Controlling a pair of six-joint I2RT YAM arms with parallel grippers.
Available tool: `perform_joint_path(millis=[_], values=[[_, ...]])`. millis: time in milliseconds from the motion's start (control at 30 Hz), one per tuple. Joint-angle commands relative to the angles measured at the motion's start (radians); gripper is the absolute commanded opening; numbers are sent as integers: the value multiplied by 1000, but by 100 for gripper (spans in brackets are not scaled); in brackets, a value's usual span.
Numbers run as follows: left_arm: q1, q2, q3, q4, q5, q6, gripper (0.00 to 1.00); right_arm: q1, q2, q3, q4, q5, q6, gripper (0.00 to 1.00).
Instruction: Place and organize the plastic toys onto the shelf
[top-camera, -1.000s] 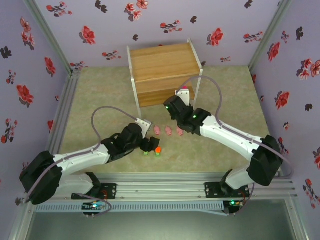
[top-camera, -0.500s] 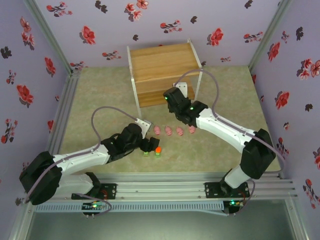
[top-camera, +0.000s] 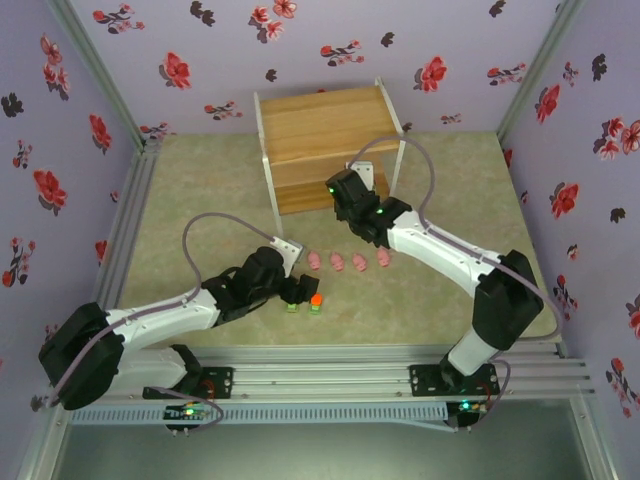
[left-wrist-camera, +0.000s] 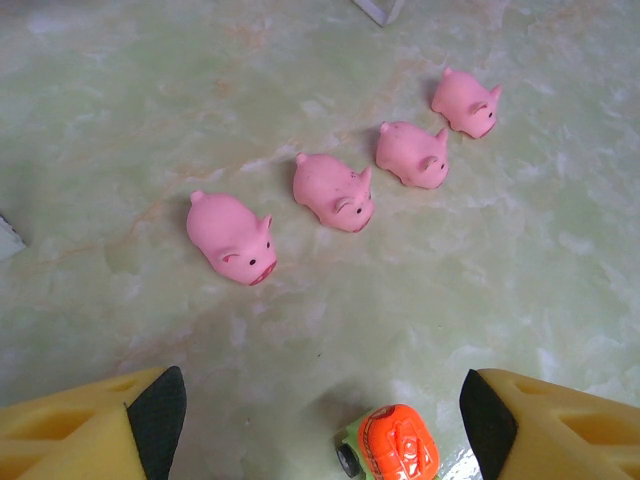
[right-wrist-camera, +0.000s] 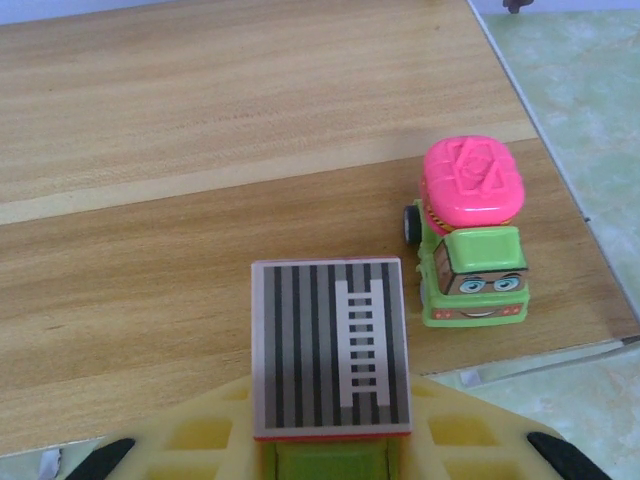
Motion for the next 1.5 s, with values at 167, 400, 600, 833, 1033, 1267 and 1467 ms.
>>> perform_joint_path(millis=[167,400,600,833,1033,1267,1467], values=[[2,-26,-2,9,8,22,77,-14,29,35,27,-13,-24,21],[2,-26,-2,9,7,22,77,-17,46,52,22,-14,-33,21],[2,-22,-2,10,8,22,77,-23,66,77,20,-17,-39,21],[2,-21,-3,10,7,24,77,-31,86,98,21,-24,-44,21],[2,-23,-3,10,7,24,77,-42,101,114,18,-28,-53,21],[2,-29,-3,7,7,26,77,-50,120,117,35,-36,-54,22],[2,-38,-6,7,7,28,77,-48,116,71,77,-15,-48,23]])
